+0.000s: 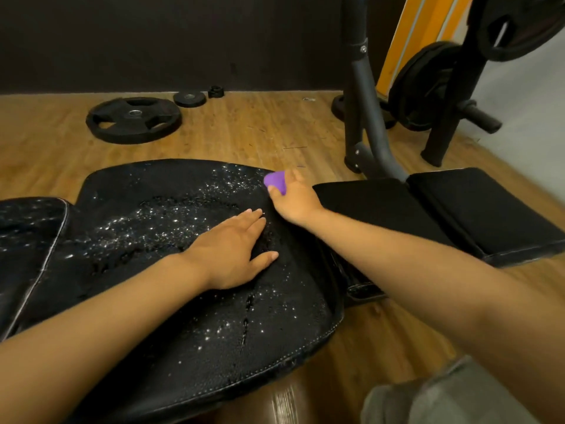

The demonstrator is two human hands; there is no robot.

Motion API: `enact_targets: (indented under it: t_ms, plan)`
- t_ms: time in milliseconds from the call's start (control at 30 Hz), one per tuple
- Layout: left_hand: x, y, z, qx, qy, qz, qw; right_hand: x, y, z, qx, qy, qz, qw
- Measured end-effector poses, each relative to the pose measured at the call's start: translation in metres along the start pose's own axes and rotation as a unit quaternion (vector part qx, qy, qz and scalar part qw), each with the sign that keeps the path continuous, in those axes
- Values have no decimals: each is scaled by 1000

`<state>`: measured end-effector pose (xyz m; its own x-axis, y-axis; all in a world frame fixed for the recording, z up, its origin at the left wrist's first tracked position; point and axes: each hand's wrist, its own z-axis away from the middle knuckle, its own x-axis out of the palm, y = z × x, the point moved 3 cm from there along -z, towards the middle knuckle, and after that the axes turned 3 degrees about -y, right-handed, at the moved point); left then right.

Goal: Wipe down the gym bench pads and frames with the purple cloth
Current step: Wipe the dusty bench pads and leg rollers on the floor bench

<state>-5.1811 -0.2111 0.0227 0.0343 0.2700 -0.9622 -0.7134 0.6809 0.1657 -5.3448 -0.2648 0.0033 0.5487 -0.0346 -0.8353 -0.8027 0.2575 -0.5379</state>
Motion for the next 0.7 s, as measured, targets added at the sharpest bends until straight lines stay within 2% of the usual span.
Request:
enact_targets:
  t_ms: [67,133,333,467,567,700]
  plan:
    - [1,-3,6,-2,16,5,1000,-5,5,-22,37,5,-14,999]
    - [4,-5,12,3,20,-1,1000,-5,11,-11,16,-3,2,1000]
    - [-2,-6,11,7,-8,-15,1000,5,31,142,-128,30,51,990]
    - [-10,-6,6,12,-48,-42,998,9,28,219,-150,9,2,989]
    - [-7,-10,9,20,-44,-54,997,14,28,218,-141,19,15,990]
    - [-2,-16,14,36,-23,-38,998,12,29,155,-140,38,63,987]
